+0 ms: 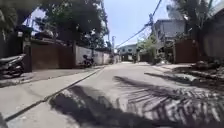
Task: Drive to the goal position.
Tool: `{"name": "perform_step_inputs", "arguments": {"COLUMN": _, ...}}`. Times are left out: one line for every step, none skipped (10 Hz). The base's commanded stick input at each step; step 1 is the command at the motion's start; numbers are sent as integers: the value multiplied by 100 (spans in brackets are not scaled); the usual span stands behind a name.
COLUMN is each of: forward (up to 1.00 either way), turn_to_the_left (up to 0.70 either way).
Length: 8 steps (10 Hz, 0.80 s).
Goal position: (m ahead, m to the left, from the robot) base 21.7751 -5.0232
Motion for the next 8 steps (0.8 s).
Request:
{"name": "perform_step_inputs", "arguments": {"forward": 100, "turn_to_the_left": 1}}
{"name": "perform_step_inputs", "arguments": {"forward": 100, "turn_to_the_left": 1}}
{"name": "perform_step_inputs", "arguments": {"forward": 100, "turn_to_the_left": 1}}
{"name": "perform_step_inputs", "arguments": {"forward": 100, "turn_to_the_left": 1}}
{"name": "perform_step_inputs", "arguments": {"forward": 100, "turn_to_the_left": 1}}
{"name": "perform_step_inputs", "arguments": {"forward": 100, "turn_to_the_left": 1}}
{"name": "perform_step_inputs", "arguments": {"forward": 100, "turn_to_the_left": 1}}
{"name": "perform_step_inputs", "arguments": {"forward": 100, "turn_to_the_left": 1}}
